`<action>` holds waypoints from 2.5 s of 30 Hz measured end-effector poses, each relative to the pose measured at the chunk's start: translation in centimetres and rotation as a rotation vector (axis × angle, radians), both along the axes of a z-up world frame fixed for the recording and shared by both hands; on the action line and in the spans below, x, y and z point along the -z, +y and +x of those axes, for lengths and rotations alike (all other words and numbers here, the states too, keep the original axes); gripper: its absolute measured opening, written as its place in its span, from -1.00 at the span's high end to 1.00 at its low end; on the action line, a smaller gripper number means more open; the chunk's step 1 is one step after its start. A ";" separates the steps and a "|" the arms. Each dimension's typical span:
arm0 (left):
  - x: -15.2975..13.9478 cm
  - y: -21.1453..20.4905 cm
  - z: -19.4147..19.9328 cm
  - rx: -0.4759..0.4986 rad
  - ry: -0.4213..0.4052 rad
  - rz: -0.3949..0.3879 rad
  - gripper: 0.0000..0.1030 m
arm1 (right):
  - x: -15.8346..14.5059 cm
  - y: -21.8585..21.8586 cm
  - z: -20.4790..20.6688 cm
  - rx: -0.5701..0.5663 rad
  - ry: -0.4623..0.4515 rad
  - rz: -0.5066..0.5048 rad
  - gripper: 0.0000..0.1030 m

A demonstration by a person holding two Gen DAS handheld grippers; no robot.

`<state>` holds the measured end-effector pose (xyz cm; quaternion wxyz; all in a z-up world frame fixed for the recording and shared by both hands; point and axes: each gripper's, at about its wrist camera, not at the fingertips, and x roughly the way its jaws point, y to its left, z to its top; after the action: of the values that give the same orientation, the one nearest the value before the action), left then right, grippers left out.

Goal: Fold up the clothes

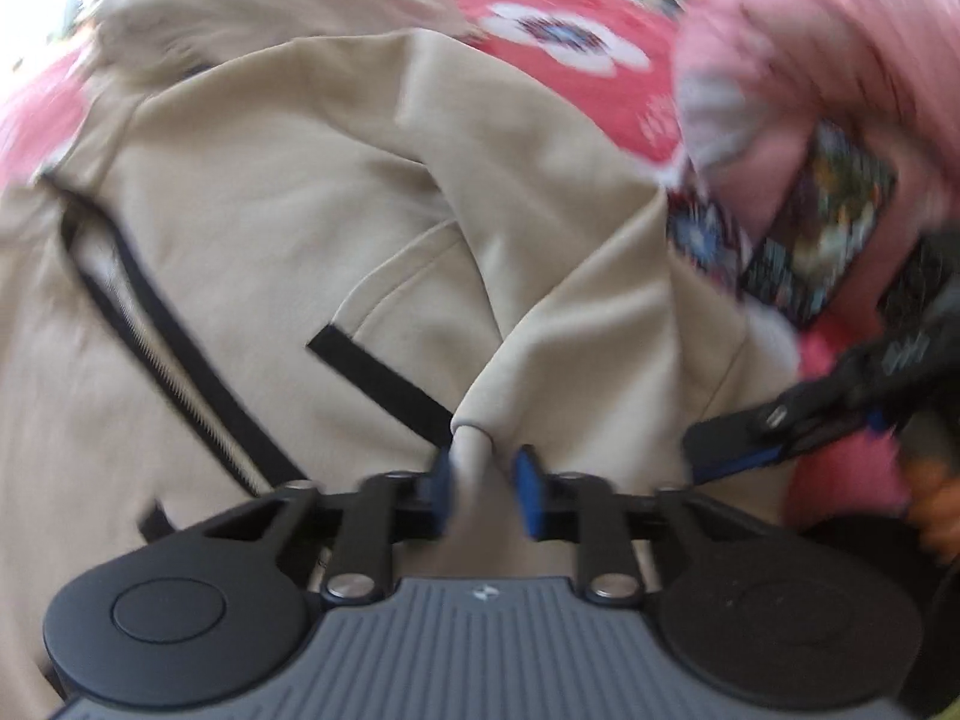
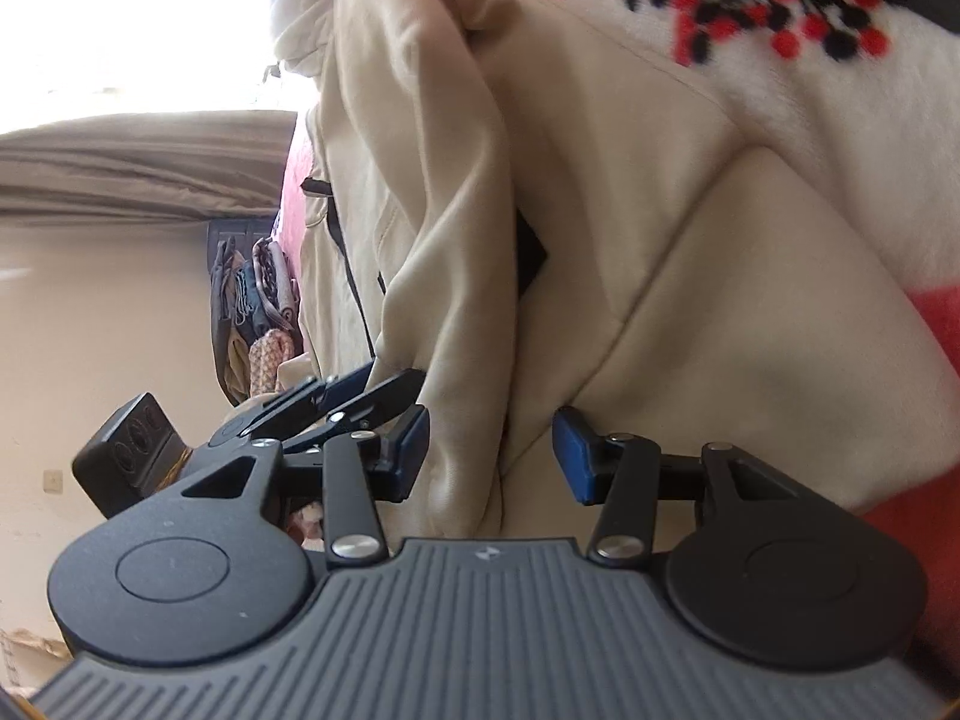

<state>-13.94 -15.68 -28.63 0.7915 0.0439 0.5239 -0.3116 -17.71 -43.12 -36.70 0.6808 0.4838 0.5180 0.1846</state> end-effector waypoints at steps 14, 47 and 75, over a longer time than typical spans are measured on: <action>-1.1 16.4 -5.3 -0.811 0.201 -0.436 0.89 | -3.7 4.5 0.2 -0.045 -0.129 0.008 0.11; 2.2 22.7 -7.6 -0.943 0.266 -0.200 0.57 | -0.2 12.7 -0.3 -0.275 0.027 -0.100 0.95; 1.4 -7.5 25.2 -0.192 -0.061 -0.005 -0.13 | -4.2 7.9 9.7 -0.518 -0.911 -1.249 0.19</action>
<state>11.28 -23.16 -30.00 0.8333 0.0011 0.5008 -0.2342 -7.97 -35.21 -32.54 0.9045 -0.2428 0.2933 0.1920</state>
